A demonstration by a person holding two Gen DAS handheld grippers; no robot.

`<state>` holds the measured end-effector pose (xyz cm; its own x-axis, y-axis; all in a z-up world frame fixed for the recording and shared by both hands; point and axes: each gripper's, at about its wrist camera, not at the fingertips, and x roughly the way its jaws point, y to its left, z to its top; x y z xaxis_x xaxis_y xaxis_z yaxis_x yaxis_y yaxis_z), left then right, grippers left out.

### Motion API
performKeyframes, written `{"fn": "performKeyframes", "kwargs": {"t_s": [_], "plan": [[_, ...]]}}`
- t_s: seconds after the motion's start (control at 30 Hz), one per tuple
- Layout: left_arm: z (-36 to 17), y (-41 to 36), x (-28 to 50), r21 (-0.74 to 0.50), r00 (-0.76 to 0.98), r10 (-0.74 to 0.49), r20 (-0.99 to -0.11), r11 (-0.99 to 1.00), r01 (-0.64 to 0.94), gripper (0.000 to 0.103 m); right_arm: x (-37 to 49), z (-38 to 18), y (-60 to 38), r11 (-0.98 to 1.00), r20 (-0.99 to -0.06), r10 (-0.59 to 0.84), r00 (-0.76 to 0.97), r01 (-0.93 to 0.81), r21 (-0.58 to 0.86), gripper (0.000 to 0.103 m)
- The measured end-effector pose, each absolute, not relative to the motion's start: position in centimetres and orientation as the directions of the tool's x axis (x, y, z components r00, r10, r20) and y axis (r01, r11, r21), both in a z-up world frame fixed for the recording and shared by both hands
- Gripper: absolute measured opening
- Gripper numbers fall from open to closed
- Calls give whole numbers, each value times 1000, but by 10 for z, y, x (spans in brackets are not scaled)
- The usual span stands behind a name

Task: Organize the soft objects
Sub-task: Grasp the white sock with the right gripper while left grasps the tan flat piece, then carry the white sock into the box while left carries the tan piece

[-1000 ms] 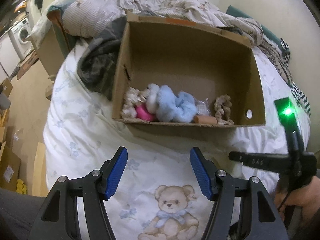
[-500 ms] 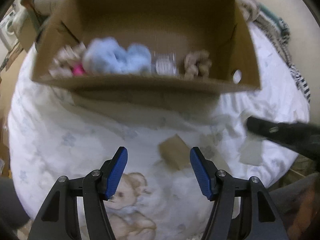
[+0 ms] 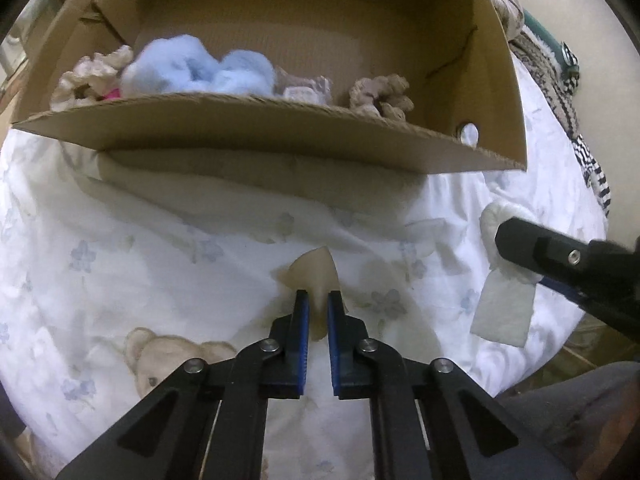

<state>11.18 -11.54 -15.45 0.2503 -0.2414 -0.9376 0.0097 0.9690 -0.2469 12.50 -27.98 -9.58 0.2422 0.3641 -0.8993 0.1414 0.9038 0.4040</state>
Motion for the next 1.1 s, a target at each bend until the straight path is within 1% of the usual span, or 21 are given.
{"fn": "performKeyframes", "kwargs": {"t_s": [0.2, 0.47, 0.73, 0.97, 1.1], "plan": [[-134, -83, 112, -257, 287, -251, -924, 966, 14, 8, 125, -94, -271, 906, -898, 369, 238, 121, 405, 23], [-112, -50, 111, -241, 316, -225, -922, 970, -12, 8, 124, -92, -258, 896, -885, 407, 225, 88, 435, 23], [-82, -19, 105, -186, 367, -165, -916, 982, -22, 8, 123, -77, -236, 879, -856, 457, 242, 24, 476, 23], [-54, 6, 111, -175, 428, -133, -894, 983, -59, 8, 129, -59, -221, 865, -821, 486, 299, -31, 500, 23], [-36, 18, 121, -182, 469, -129, -874, 981, -69, 8, 131, -44, -220, 864, -795, 486, 364, -64, 499, 23]]}}
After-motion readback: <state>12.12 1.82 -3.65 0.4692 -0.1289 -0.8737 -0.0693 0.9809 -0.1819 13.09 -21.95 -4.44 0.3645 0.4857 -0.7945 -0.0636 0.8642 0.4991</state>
